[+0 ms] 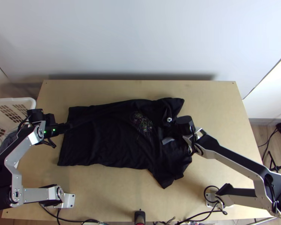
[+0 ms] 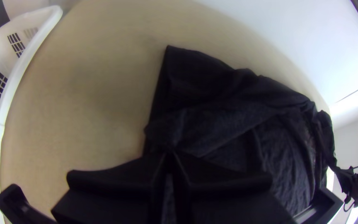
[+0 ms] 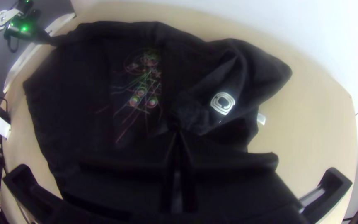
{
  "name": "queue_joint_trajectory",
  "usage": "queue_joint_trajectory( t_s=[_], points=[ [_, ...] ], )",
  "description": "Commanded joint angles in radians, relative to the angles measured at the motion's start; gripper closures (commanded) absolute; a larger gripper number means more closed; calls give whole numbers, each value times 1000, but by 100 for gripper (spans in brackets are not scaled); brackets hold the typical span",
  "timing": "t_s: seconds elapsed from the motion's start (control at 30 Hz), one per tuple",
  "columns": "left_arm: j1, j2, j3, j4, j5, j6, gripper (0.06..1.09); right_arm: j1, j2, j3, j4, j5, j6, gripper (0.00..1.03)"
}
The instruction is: Fold the t-shirt
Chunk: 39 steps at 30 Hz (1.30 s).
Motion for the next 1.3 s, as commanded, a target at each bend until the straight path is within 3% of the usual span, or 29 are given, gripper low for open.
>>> queue_joint_trajectory(
  t_s=[0.0, 0.1, 0.13, 0.2, 0.23, 0.27, 0.4, 0.7, 0.83, 1.27],
  points=[
    [30, -8, 2, -7, 3, 8, 95, -2, -29, -67, -36, -38, -27, 100],
    [34, -20, 1, -40, 8, 18, 89, -61, -32, -70, -4, -38, -21, 99],
    [32, -23, 1, -42, 8, 11, 76, -78, -37, -73, -2, -38, -15, 90],
    [30, -36, -6, -73, 8, 1, 12, -93, -39, -79, 6, -38, -11, 40],
    [30, -43, -7, -74, 8, 1, 10, -98, -39, -82, 13, -38, 4, 16],
    [29, -51, -10, -79, 8, 5, 10, -101, -32, -77, 19, -38, 21, 2],
    [29, -98, -22, -111, 8, -2, 10, -93, -60, -74, -16, -38, 39, 3],
    [53, -419, -153, -336, 15, 132, 10, -67, -361, -51, -409, -119, 42, 4],
    [55, -533, -202, -415, 28, 178, 10, -64, -424, -62, -516, -134, 67, 4],
    [139, -456, -197, -473, 9, 218, 10, -36, -437, -8, -860, -253, 84, 5]
  ],
)
